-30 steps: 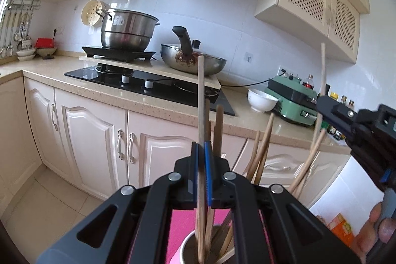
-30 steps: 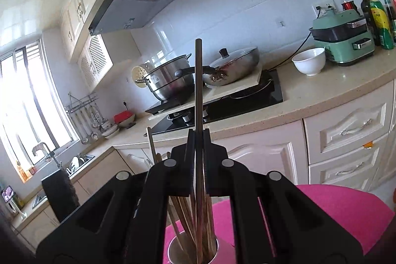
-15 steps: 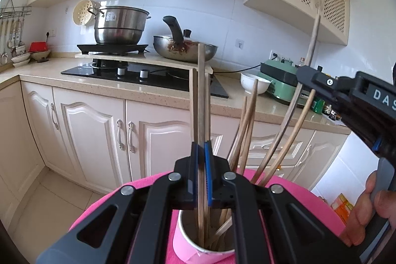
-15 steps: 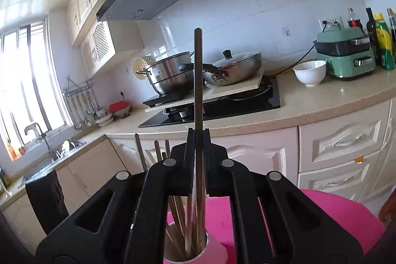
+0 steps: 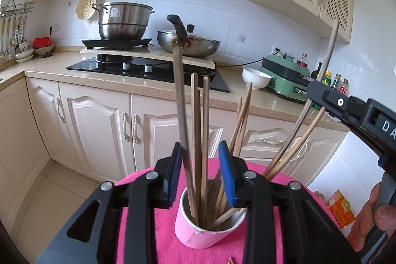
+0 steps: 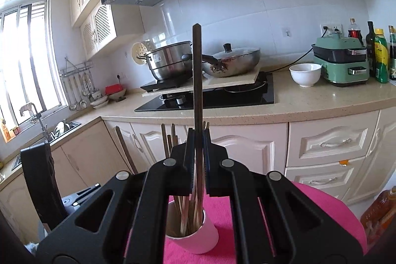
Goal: Organize utensils
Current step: 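Open both grippers over the cup and pull them back toward the last chopsticks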
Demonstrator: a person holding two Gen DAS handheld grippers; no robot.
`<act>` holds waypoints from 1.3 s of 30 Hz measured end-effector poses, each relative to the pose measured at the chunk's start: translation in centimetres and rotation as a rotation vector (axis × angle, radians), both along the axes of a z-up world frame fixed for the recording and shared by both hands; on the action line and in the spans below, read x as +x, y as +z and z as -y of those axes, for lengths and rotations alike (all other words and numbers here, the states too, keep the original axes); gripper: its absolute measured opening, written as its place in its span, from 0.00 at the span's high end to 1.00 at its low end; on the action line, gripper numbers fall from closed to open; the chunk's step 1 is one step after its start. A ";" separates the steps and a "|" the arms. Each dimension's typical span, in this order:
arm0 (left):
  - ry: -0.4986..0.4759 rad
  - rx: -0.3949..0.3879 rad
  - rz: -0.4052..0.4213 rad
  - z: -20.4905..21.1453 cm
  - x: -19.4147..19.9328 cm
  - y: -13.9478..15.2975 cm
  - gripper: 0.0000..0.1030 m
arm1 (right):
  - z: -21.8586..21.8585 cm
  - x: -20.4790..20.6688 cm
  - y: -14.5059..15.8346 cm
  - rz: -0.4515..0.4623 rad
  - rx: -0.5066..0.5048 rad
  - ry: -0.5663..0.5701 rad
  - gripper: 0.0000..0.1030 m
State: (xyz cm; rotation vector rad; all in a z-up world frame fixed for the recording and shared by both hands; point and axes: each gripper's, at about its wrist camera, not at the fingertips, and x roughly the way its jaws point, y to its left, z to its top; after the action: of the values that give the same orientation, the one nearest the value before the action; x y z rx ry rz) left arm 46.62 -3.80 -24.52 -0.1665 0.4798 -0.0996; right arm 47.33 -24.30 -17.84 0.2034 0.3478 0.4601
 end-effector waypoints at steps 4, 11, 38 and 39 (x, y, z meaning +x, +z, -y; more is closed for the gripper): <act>0.008 0.011 -0.003 0.0 -0.6 0.6 0.66 | 0.0 -0.5 0.1 -0.016 -0.009 -0.006 0.93; 0.013 0.012 -0.006 -0.3 -1.6 1.9 0.57 | 0.5 -0.7 0.4 -0.073 0.004 -0.030 0.92; -0.055 0.072 -0.232 3.2 -8.0 -1.1 0.53 | 4.6 -8.6 -2.4 -0.275 -0.055 -0.136 0.91; -0.059 0.076 -0.245 3.3 -8.0 -1.6 0.53 | 4.7 -8.8 -3.2 -0.299 -0.063 -0.143 0.91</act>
State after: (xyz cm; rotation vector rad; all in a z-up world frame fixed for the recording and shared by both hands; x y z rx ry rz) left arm 38.60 -7.11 -26.15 -0.0902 0.7319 -0.1195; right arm 38.54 -28.98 -21.00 0.2347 0.6354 0.2769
